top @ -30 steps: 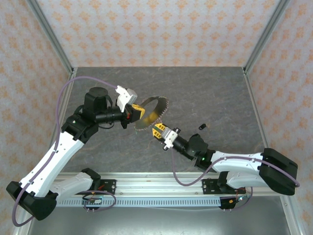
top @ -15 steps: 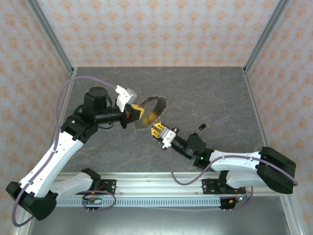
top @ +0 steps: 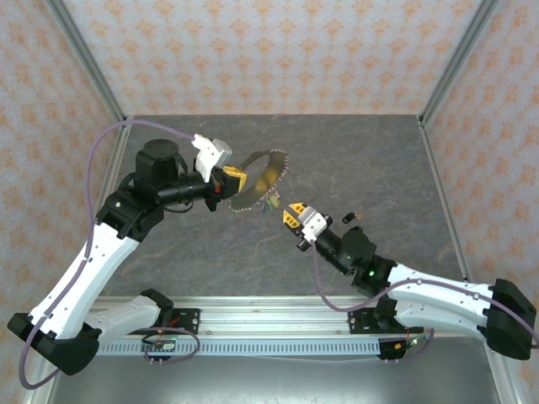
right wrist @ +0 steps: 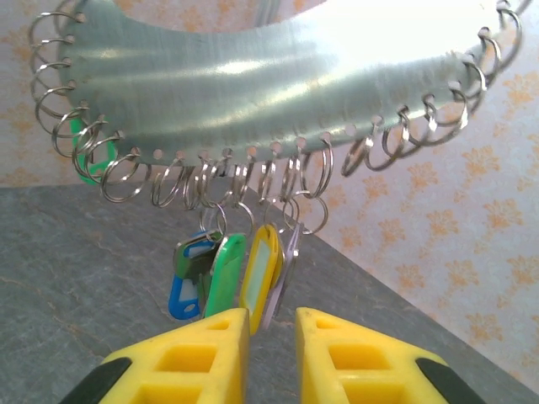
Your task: Put the keys on the keyring
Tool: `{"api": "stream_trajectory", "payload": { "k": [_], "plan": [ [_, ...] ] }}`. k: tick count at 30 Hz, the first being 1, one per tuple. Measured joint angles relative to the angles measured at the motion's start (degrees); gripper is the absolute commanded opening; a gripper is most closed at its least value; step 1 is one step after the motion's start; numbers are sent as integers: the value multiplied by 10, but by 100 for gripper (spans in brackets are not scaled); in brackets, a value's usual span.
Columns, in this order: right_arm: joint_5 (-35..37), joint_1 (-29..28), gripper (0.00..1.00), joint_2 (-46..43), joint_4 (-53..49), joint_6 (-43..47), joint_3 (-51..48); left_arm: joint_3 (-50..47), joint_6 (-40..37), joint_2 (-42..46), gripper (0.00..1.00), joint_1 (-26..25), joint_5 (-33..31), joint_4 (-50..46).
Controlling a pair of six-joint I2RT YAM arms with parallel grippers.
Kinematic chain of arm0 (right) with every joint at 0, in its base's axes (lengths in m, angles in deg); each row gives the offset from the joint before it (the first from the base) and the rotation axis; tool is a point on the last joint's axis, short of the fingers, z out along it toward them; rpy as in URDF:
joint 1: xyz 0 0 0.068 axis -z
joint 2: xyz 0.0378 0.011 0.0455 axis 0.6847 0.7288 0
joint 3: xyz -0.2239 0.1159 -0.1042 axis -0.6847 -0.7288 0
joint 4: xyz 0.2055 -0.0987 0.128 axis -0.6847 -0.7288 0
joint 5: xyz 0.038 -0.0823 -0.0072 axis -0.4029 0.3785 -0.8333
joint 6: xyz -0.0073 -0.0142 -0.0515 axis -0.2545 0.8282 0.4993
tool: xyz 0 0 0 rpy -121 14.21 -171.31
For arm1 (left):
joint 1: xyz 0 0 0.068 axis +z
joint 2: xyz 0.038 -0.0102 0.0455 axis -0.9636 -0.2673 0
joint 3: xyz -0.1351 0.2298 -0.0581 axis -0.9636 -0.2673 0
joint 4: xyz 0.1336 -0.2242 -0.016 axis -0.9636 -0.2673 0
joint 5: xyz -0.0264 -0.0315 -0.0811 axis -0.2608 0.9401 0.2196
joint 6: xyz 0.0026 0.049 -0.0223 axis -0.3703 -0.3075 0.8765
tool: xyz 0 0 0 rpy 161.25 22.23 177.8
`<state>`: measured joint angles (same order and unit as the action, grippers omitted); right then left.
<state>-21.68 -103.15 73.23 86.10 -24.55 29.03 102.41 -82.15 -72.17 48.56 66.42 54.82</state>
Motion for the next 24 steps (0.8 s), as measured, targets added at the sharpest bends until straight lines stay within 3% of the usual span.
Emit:
{"api": "stream_trajectory", "payload": {
  "k": [9,18,24],
  "plan": [
    [-59,-12,19,50,8,46,0,-31,-10,22,0,0,9,-17],
    [-94,-32,16,79,79,72,0,-31,-44,42,0,0,9,-41],
    [-107,-33,15,115,108,78,0,-11,-81,27,0,0,3,-97]
  ]
}}
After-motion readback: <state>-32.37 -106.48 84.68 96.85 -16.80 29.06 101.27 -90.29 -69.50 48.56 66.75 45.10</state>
